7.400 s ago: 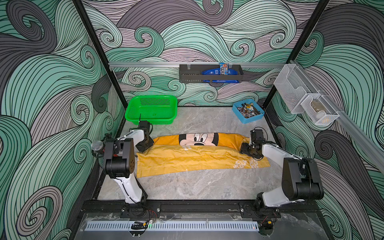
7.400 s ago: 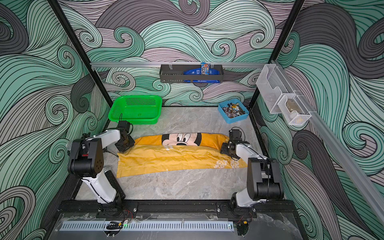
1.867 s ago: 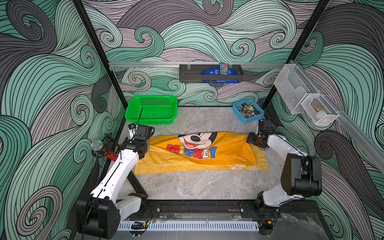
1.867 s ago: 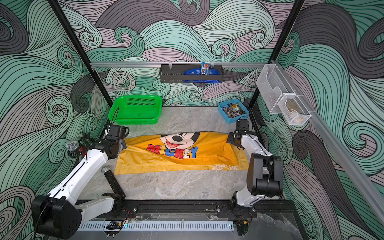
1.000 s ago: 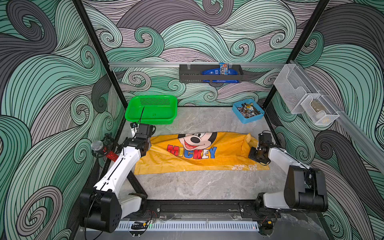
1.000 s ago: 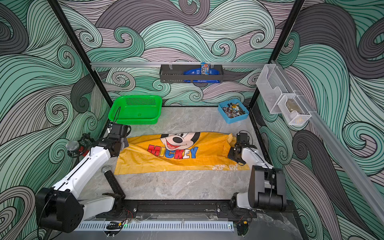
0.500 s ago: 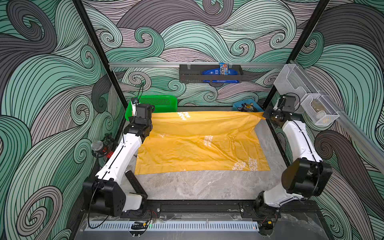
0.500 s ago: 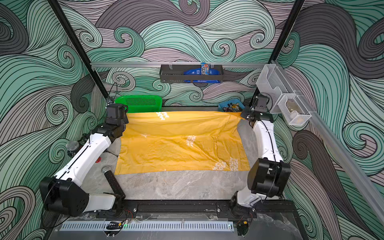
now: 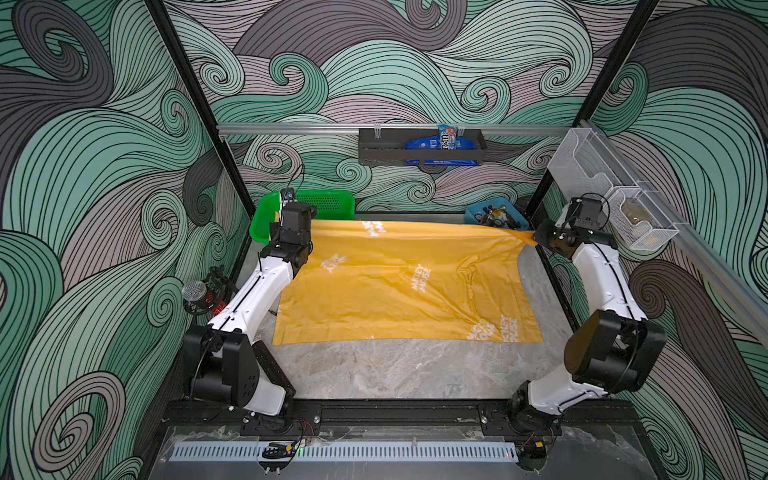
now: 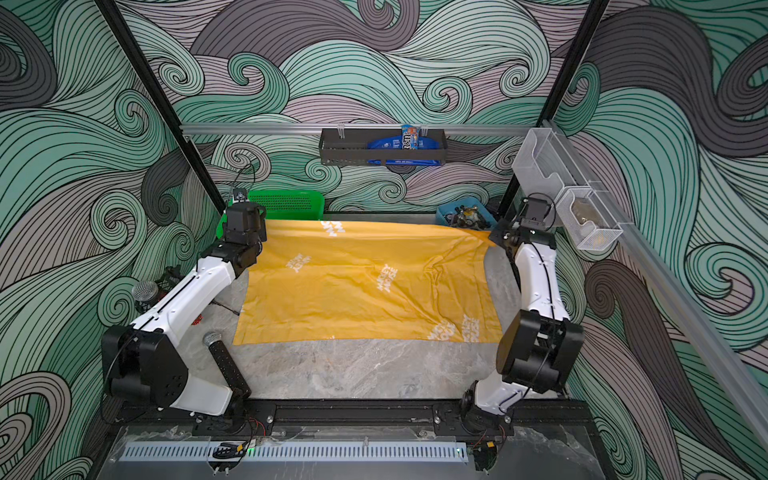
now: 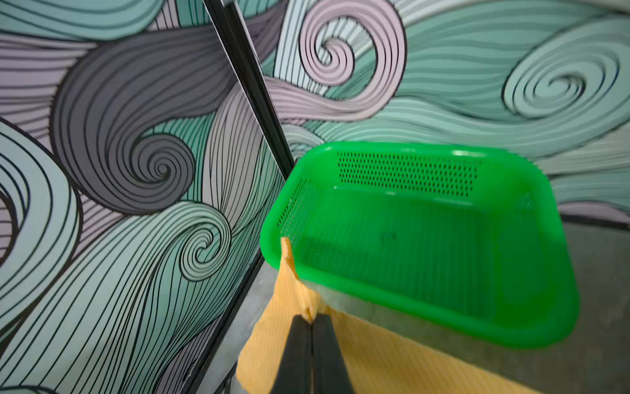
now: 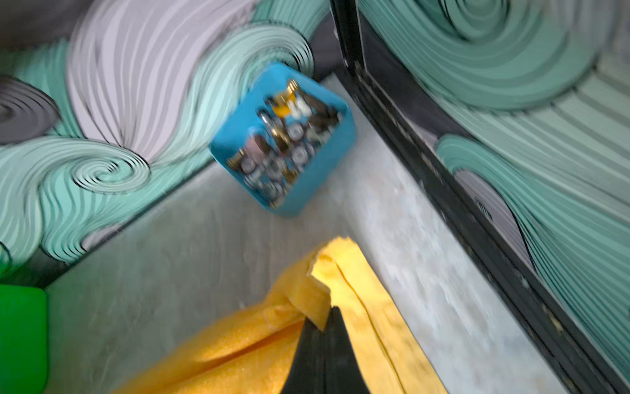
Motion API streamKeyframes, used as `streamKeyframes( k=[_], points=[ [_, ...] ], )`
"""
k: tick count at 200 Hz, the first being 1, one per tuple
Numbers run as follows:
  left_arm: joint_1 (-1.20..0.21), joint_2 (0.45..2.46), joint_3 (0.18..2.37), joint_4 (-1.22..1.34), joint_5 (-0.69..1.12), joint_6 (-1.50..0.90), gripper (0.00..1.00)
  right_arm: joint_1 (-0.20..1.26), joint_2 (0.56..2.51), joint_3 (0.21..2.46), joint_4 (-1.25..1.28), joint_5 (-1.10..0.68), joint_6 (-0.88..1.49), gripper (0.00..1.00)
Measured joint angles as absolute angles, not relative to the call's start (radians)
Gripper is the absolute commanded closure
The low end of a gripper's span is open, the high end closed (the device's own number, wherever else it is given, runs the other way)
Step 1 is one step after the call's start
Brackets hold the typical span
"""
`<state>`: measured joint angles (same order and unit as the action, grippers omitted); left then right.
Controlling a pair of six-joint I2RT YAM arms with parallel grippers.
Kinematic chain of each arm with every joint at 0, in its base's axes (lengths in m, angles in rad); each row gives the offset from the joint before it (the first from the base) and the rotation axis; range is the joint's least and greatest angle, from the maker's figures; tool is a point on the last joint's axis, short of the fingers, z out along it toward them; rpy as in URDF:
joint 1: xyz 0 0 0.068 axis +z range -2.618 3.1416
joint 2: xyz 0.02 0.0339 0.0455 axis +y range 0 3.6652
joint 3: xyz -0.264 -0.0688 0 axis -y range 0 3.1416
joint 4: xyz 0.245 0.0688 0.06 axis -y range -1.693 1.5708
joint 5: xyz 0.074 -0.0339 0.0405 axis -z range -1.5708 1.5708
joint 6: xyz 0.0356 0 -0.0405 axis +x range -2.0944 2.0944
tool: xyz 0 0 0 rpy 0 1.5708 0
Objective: Roll up the pillowcase
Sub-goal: Fold the pillowcase at the center of the board.
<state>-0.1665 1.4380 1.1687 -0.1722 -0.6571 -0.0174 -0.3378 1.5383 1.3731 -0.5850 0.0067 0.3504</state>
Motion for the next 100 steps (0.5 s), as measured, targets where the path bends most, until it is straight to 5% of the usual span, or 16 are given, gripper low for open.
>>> streamKeyframes(
  k=[54, 100],
  points=[
    [-0.206, 1.271, 0.807, -0.21, -0.647, 0.097, 1.0, -0.366, 1.353, 0.915, -0.614, 0.089, 0.321, 0.94],
    [-0.278, 1.288, 0.649, -0.228, -0.669, 0.207, 1.0, -0.385, 1.377, 0.844, -0.611, 0.122, 0.319, 0.92]
  ],
)
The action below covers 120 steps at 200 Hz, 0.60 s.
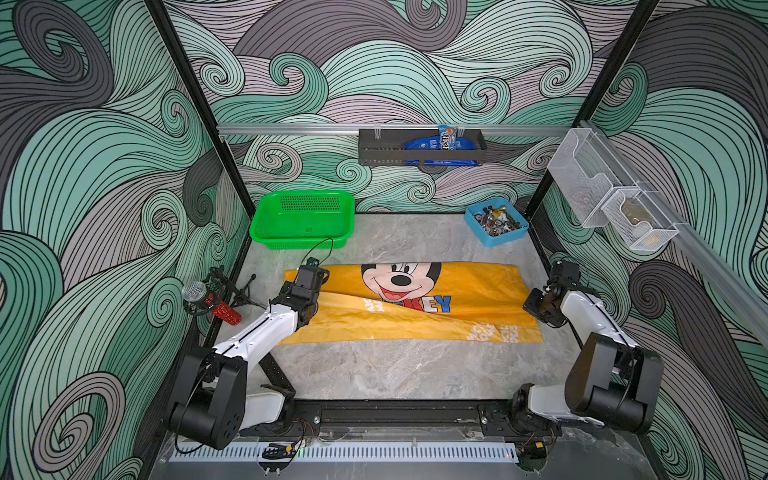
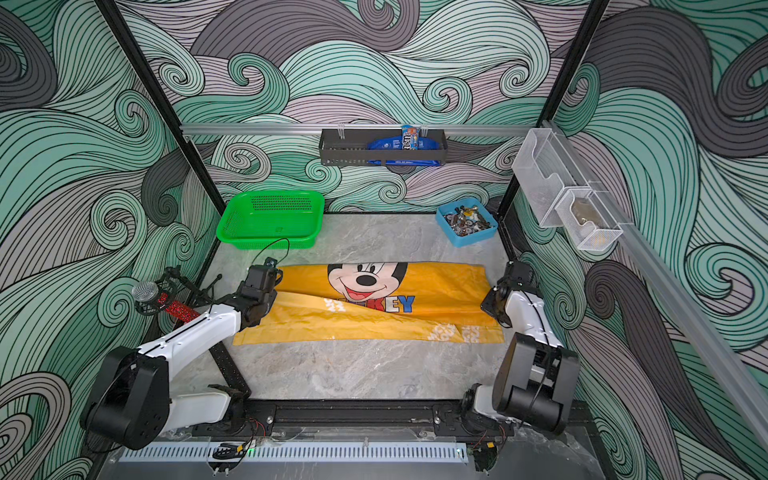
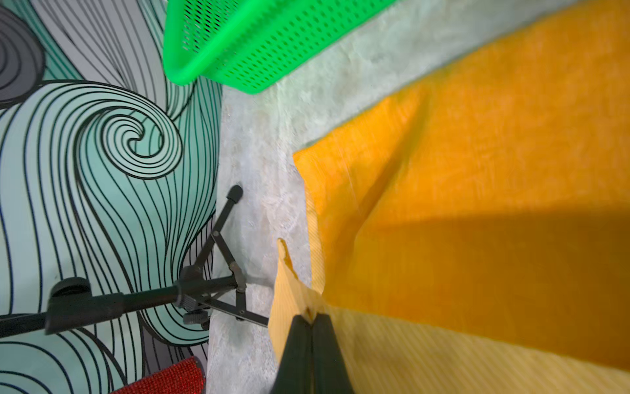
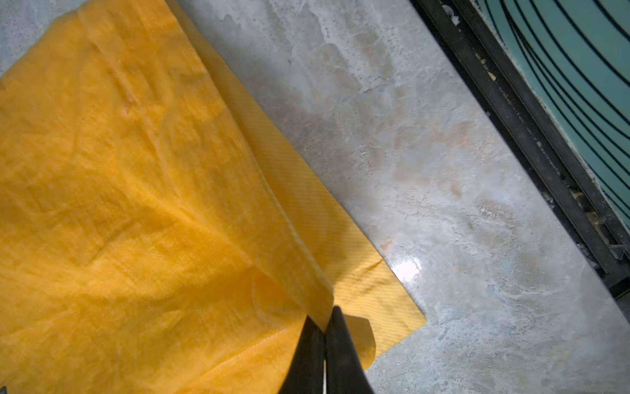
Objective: Roll up the pillowcase
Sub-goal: Fold the pillowcase at the center of the board.
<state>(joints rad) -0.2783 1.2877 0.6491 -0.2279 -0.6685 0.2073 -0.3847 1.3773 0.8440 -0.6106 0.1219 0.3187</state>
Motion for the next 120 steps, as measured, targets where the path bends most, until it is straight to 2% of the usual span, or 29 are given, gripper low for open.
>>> streamKeyframes(
  k=[86, 120],
  points=[
    [-0.298, 1.288, 0.619, -0.246, -0.727, 0.26, 1.0, -0.385, 1.291, 0.857, -0.675, 0.134, 0.356, 0.92],
    [-0.298, 1.286, 0.598, -0.247, -0.736, 0.26, 1.0, -0.387, 1.251, 0.85, -0.688, 0.165, 0.375, 0.86]
  ],
)
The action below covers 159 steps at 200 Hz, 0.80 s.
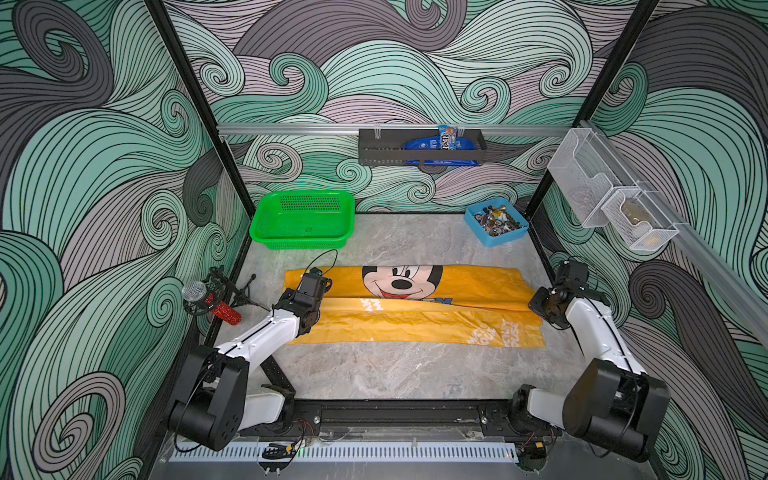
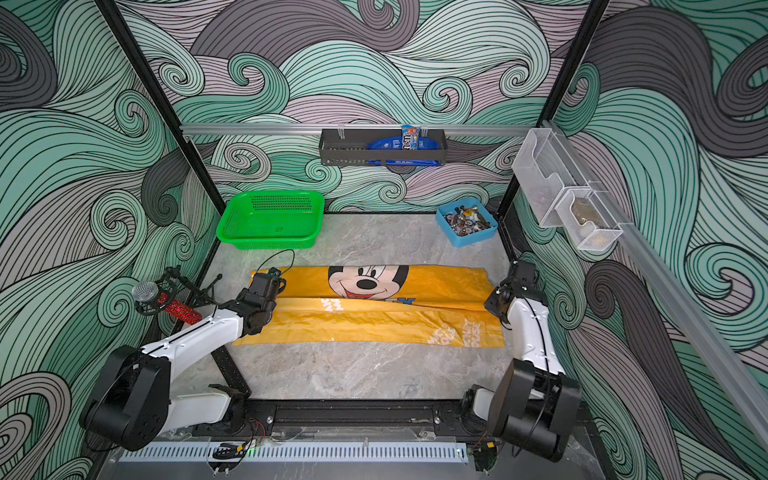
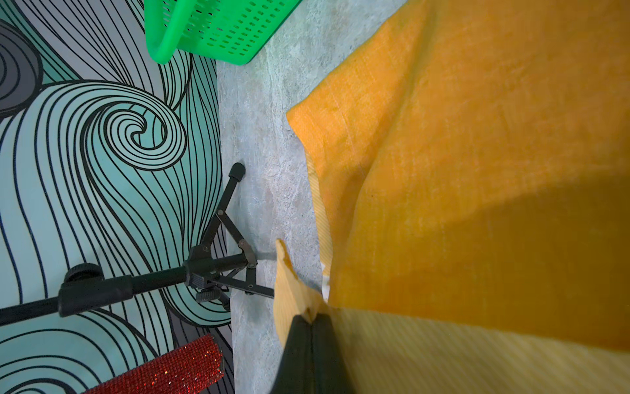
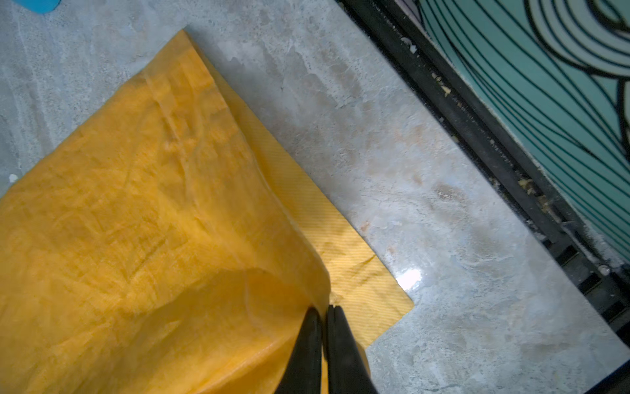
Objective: Roll up the pillowcase
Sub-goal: Fold the pillowcase at the center of the board.
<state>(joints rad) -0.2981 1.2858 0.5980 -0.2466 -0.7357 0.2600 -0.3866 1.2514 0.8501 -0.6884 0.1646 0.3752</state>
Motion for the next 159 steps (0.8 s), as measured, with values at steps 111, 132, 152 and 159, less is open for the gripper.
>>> streamKeyframes(
  k=[111, 132, 152, 159],
  points=[
    [-0.31, 1.285, 0.532, -0.27, -0.695, 0.242, 0.76, -0.37, 1.26, 0.744, -0.672, 0.176, 0.41, 0.77],
    [-0.31, 1.282, 0.532, -0.278, -0.741, 0.228, 0.63, -0.351, 1.26, 0.756, -0.668, 0.173, 0.41, 0.72],
    [-0.31, 1.256, 0.532, -0.295, -0.789, 0.217, 0.55, -0.331, 1.266, 0.768, -0.669, 0.174, 0.406, 0.68],
    [-0.31, 1.242, 0.532, -0.299, -0.803, 0.216, 0.55, -0.324, 1.27, 0.774, -0.669, 0.175, 0.405, 0.67]
  ],
)
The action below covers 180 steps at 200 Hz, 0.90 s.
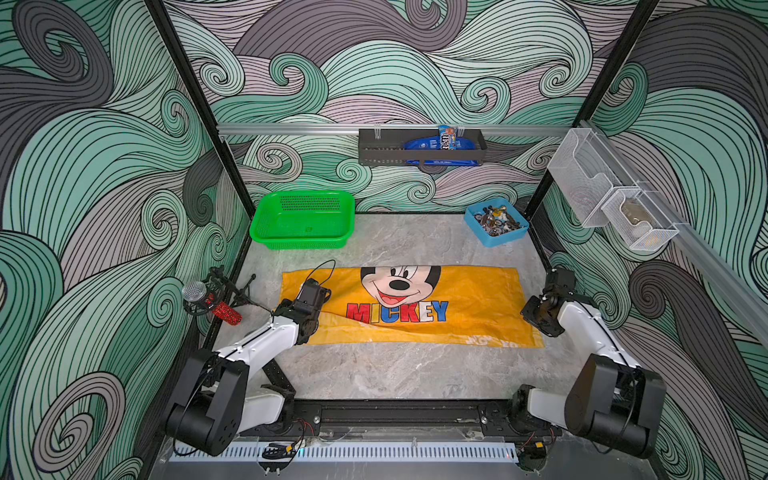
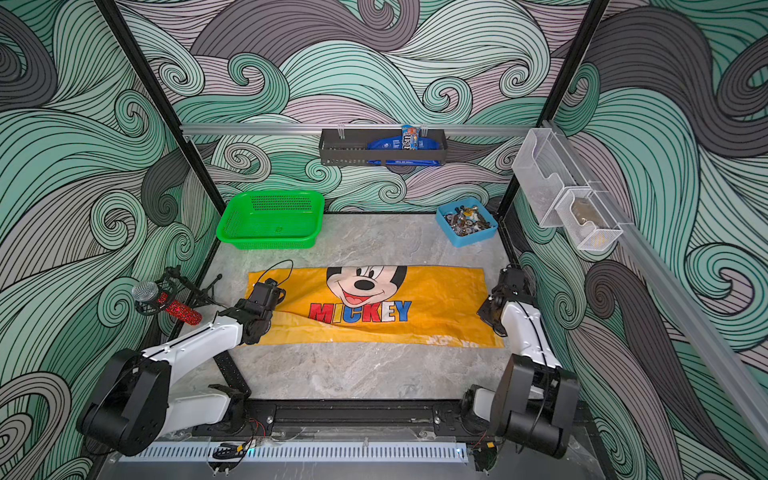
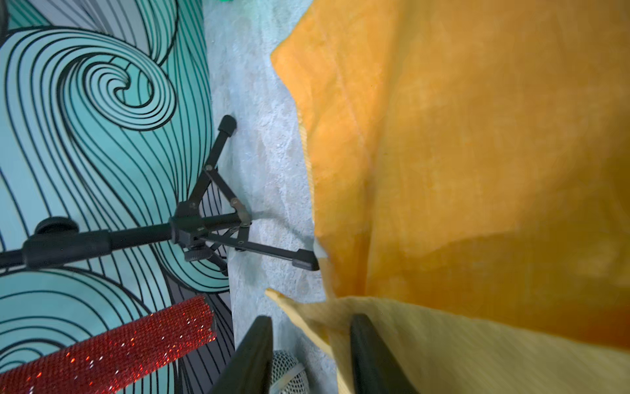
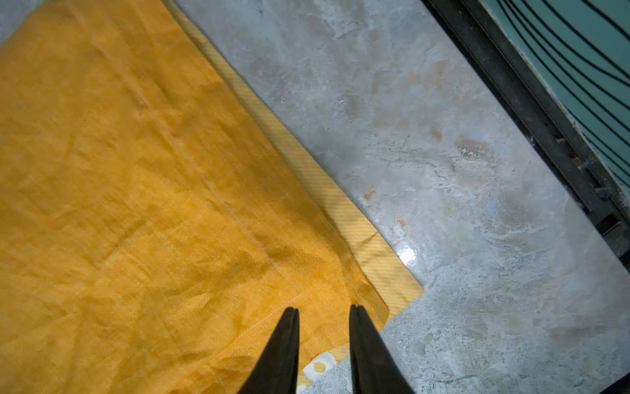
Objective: Roll up the pillowcase
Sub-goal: Fold the pillowcase at the center of the board.
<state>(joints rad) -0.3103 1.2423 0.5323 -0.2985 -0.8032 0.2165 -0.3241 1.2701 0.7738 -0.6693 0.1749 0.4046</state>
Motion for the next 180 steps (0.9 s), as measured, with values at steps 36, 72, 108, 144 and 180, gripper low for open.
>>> streamKeyframes(
  k=[36, 72, 108, 144, 180],
  points=[
    [-0.31, 1.176, 0.552, -0.322, -0.867, 0.223, 0.5, -0.277, 1.295, 0.818, -0.663, 0.178, 0.388, 0.63],
    [-0.31, 1.116, 0.628, -0.334, -0.915, 0.249, 0.48, -0.215, 1.3, 0.824, -0.648, 0.164, 0.366, 0.58],
    [-0.31, 1.094, 0.742, -0.347, -0.879, 0.242, 0.48, -0.14, 1.32, 0.824, -0.635, 0.145, 0.354, 0.48],
    [-0.321, 1.169, 0.852, -0.43, -0.72, 0.111, 0.51, -0.064, 1.32, 0.822, -0.611, 0.119, 0.351, 0.44],
    [-0.337, 1.317, 1.014, -0.57, -0.544, -0.179, 0.52, 0.001, 1.321, 0.81, -0.582, 0.088, 0.35, 0.42]
  ],
)
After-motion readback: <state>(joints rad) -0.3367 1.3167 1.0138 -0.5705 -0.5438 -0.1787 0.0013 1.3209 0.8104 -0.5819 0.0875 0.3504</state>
